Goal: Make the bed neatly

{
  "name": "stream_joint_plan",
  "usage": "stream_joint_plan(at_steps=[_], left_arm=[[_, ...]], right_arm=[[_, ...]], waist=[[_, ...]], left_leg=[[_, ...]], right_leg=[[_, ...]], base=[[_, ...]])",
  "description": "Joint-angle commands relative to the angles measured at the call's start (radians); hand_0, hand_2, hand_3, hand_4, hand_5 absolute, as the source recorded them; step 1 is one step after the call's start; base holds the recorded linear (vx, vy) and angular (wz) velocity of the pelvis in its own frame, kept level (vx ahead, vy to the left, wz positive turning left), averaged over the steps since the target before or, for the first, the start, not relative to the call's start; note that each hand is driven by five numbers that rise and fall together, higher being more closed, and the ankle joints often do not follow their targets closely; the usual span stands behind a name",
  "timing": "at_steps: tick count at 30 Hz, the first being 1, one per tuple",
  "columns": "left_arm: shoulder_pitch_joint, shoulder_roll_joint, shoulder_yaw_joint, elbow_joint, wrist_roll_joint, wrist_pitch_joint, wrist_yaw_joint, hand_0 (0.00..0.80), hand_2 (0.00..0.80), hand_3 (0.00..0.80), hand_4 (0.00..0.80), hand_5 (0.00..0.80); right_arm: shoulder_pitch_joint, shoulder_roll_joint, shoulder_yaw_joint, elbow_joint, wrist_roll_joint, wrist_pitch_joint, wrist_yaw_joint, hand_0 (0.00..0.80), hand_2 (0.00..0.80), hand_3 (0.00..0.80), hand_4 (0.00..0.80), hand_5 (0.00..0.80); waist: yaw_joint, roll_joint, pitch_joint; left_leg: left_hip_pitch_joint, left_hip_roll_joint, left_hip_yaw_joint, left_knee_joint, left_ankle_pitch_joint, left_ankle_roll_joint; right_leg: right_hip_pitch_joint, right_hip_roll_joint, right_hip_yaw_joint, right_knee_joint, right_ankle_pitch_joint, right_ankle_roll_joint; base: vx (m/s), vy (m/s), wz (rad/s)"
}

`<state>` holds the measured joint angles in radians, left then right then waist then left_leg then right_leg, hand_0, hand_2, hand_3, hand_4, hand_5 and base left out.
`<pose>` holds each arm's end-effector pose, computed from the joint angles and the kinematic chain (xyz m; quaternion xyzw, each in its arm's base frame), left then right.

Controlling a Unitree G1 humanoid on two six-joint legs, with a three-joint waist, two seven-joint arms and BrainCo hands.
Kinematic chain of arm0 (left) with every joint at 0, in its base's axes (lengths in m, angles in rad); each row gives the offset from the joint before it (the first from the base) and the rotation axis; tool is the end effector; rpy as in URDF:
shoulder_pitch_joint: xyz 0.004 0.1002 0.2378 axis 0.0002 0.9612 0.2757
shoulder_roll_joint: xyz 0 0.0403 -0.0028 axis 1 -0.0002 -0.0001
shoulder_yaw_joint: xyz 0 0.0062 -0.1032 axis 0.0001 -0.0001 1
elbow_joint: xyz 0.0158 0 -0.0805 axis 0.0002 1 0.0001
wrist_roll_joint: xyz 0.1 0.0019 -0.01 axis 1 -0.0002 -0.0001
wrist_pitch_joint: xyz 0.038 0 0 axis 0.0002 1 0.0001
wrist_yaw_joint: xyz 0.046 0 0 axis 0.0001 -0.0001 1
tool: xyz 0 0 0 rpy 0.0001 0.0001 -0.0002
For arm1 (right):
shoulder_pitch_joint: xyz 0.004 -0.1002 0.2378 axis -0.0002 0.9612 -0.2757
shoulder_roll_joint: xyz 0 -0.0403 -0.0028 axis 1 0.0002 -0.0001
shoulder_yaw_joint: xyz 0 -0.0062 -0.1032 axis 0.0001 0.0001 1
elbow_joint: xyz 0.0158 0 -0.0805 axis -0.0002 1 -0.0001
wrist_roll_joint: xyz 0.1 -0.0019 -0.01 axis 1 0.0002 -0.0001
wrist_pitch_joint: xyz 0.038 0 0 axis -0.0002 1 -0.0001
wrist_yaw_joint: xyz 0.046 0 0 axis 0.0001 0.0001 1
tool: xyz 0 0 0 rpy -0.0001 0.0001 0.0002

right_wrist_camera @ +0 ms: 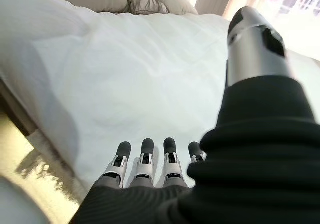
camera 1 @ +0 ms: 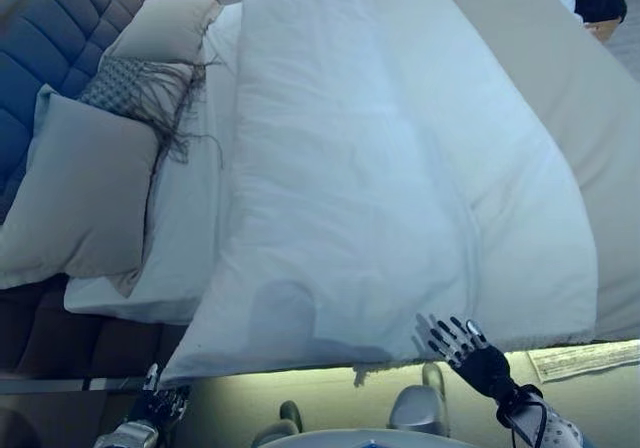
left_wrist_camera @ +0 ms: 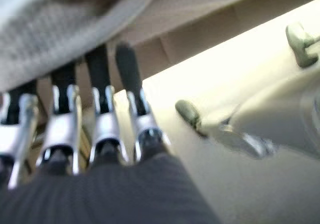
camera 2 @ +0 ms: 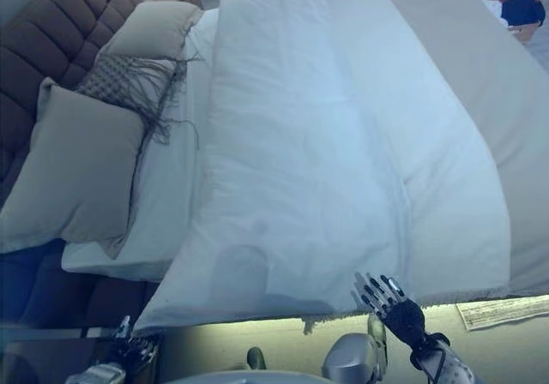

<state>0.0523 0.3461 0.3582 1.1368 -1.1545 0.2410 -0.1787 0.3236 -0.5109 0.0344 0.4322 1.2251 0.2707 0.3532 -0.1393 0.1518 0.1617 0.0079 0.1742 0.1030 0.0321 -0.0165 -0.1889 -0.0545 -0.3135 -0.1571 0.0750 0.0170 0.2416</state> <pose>0.0620 0.2870 -0.0938 -0.4923 0.3414 0.3725 0.7088 0.0804 -0.2770 -0.0472 0.4099 0.3248 -0.0501 0.8509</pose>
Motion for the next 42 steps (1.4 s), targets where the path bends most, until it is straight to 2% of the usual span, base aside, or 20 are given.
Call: stream_joint_plan(at_steps=[1, 5, 8, 11, 17, 21, 24, 28, 33, 36, 42], left_arm=[[0.119, 0.137, 0.093, -0.076, -0.079, -0.136, -0.021, 0.000, 0.000, 0.000, 0.000, 0.000], [0.158, 0.093, 0.079, -0.105, -0.095, -0.113, -0.026, 0.000, 0.000, 0.000, 0.000, 0.000], [0.190, 0.057, 0.052, -0.082, 0.003, -0.147, -0.005, 0.000, 0.000, 0.000, 0.000, 0.000], [0.205, 0.051, 0.041, -0.064, 0.061, -0.146, 0.019, 0.000, 0.000, 0.000, 0.000, 0.000], [0.241, 0.062, 0.077, -0.032, 0.076, -0.138, 0.008, 0.000, 0.000, 0.000, 0.000, 0.000], [0.258, 0.072, 0.091, -0.089, 0.095, -0.133, -0.035, 0.000, 0.000, 0.000, 0.000, 0.000], [0.253, 0.093, 0.077, -0.191, 0.098, -0.137, -0.068, 0.000, 0.000, 0.000, 0.000, 0.000], [0.233, 0.123, 0.000, -0.397, 0.106, -0.197, -0.091, 0.000, 0.000, 0.000, 0.000, 0.000], [0.177, 0.169, -0.107, -0.630, 0.196, -0.248, -0.094, 0.000, 0.000, 0.000, 0.000, 0.000], [0.111, 0.194, -0.172, -0.681, 0.232, -0.258, -0.110, 0.000, 0.000, 0.000, 0.000, 0.000], [-0.032, 0.194, -0.323, -0.687, 0.405, -0.297, -0.042, 0.000, 0.000, 0.000, 0.000, 0.000]], right_arm=[[0.038, 0.106, -0.063, -0.057, 0.029, -0.033, 0.056, 0.000, 0.000, 0.000, 0.000, 0.000], [0.049, 0.132, -0.063, -0.051, 0.042, -0.045, 0.063, 0.000, 0.000, 0.000, 0.000, 0.000], [0.052, 0.147, -0.057, -0.053, 0.048, -0.047, 0.061, 0.000, 0.000, 0.000, 0.000, 0.000], [0.061, 0.156, -0.055, -0.067, 0.059, -0.050, 0.051, 0.000, 0.000, 0.000, 0.000, 0.000], [0.080, 0.161, -0.042, -0.086, 0.086, -0.061, 0.036, 0.000, 0.000, 0.000, 0.000, 0.000], [0.082, 0.165, -0.040, -0.088, 0.103, -0.074, 0.031, 0.000, 0.000, 0.000, 0.000, 0.000], [0.088, 0.159, -0.033, -0.097, 0.117, -0.084, 0.019, 0.000, 0.000, 0.000, 0.000, 0.000], [0.098, 0.145, -0.031, -0.101, 0.143, -0.113, 0.023, 0.000, 0.000, 0.000, 0.000, 0.000], [0.109, 0.150, -0.029, -0.083, 0.152, -0.153, 0.023, 0.000, 0.000, 0.000, 0.000, 0.000], [0.124, 0.149, -0.032, -0.058, 0.137, -0.181, 0.021, 0.000, 0.000, 0.000, 0.000, 0.000], [0.118, 0.158, -0.055, 0.034, 0.093, -0.231, -0.032, 0.000, 0.000, 0.000, 0.000, 0.000]], waist=[[0.085, -0.091, -0.041], [0.110, -0.100, -0.051], [0.129, -0.108, -0.060], [0.139, -0.113, -0.068], [0.162, -0.124, -0.086], [0.177, -0.126, -0.088], [0.178, -0.126, -0.089], [0.175, -0.126, -0.084], [0.162, -0.134, -0.084], [0.130, -0.141, -0.090], [0.076, -0.164, -0.097]], left_leg=[[-0.050, 0.023, -0.023, 0.067, 0.022, 0.047], [-0.048, 0.029, -0.042, 0.074, 0.020, 0.047], [-0.044, 0.037, -0.053, 0.081, 0.019, 0.044], [-0.040, 0.041, -0.058, 0.078, 0.022, 0.042], [-0.034, 0.049, -0.061, 0.076, 0.025, 0.039], [-0.038, 0.049, -0.068, 0.082, 0.024, 0.038], [-0.037, 0.048, -0.067, 0.082, 0.023, 0.039], [-0.040, 0.046, -0.063, 0.083, 0.020, 0.040], [-0.038, 0.044, -0.052, 0.075, 0.020, 0.039], [-0.035, 0.044, -0.048, 0.067, 0.021, 0.039], [-0.018, 0.054, -0.015, 0.059, 0.020, 0.040]], right_leg=[[-0.039, -0.012, 0.015, 0.084, -0.015, -0.024], [-0.013, -0.007, 0.001, 0.071, -0.014, -0.027], [0.008, -0.001, -0.010, 0.059, -0.014, -0.029], [0.023, 0.003, -0.018, 0.044, -0.009, -0.028], [0.051, 0.010, -0.038, 0.004, 0.005, -0.024], [0.055, 0.010, -0.043, 0.005, 0.005, -0.022], [0.054, 0.009, -0.041, 0.008, 0.005, -0.021], [0.045, 0.007, -0.035, 0.011, 0.010, -0.017], [0.034, 0.008, -0.019, 0.010, 0.018, -0.011], [0.028, 0.025, 0.030, -0.004, 0.022, -0.013], [0.016, 0.033, 0.069, -0.001, 0.029, -0.004]], base=[[0.046, -0.189, 0.18], [0.041, -0.126, 0.16], [0.038, -0.121, 0.10], [0.027, -0.086, 0.17], [0.024, -0.065, 0.07], [0.014, -0.034, 0.04], [0.004, -0.006, 0.01], [-0.017, -0.011, 0.02], [-0.035, -0.033, 0.06], [-0.008, -0.042, 0.01], [-0.003, -0.064, 0.00]])
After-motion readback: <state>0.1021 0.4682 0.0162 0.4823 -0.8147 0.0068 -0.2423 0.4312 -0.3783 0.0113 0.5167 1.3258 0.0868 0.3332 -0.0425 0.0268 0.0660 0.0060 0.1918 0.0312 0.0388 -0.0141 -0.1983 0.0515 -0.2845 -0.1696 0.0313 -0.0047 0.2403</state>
